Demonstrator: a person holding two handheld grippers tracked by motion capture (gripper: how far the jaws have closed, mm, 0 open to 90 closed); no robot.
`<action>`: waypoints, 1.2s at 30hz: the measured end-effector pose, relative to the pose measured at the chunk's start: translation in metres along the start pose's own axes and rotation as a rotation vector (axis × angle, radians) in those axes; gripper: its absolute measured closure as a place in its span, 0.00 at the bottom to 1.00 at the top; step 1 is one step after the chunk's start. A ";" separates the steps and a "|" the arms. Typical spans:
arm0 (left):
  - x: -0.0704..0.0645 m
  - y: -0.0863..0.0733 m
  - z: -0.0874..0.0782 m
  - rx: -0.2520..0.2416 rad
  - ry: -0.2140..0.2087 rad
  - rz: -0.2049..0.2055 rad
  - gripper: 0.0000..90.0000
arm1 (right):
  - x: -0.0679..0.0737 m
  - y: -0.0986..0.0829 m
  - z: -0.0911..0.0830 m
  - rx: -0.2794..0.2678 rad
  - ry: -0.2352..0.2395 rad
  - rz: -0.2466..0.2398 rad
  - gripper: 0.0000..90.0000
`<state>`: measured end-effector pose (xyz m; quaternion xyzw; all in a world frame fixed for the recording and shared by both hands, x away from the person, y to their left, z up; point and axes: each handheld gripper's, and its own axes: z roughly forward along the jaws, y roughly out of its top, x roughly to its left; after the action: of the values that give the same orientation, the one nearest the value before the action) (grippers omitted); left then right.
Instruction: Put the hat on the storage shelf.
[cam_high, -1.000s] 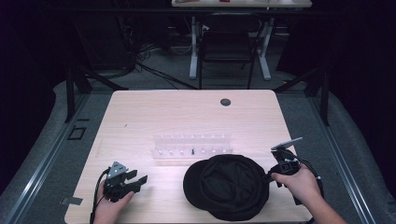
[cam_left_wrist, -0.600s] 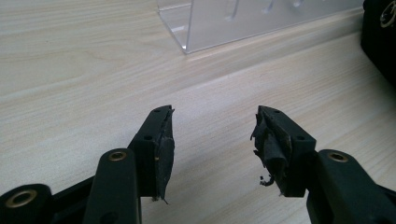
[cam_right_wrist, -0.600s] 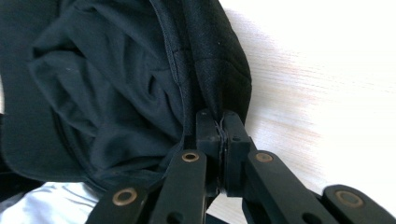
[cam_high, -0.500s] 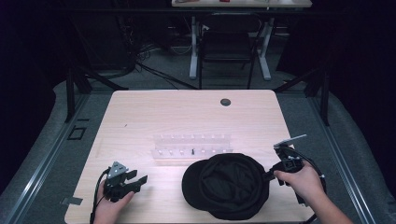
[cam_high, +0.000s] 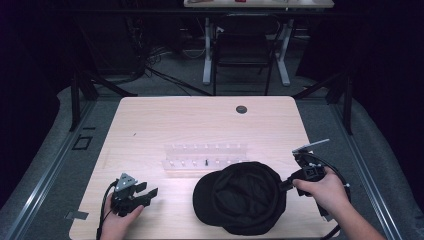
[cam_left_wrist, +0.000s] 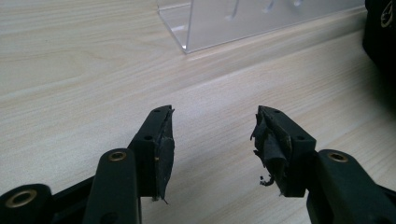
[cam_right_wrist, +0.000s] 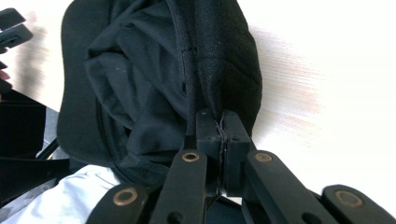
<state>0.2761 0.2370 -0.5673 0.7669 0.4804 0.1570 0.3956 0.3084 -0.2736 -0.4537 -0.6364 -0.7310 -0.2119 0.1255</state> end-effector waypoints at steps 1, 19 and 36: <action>0.000 0.000 0.000 0.000 0.000 0.000 0.53 | 0.000 0.000 0.000 0.000 0.000 0.000 0.98; 0.000 0.000 0.001 0.002 -0.004 -0.005 0.53 | 0.030 0.004 -0.031 -0.047 0.107 -0.029 0.98; 0.000 0.000 0.001 0.003 -0.004 -0.006 0.53 | 0.049 0.009 -0.050 -0.067 0.194 -0.063 0.99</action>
<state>0.2766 0.2366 -0.5680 0.7664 0.4821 0.1533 0.3958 0.3052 -0.2530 -0.3857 -0.5936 -0.7274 -0.3006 0.1676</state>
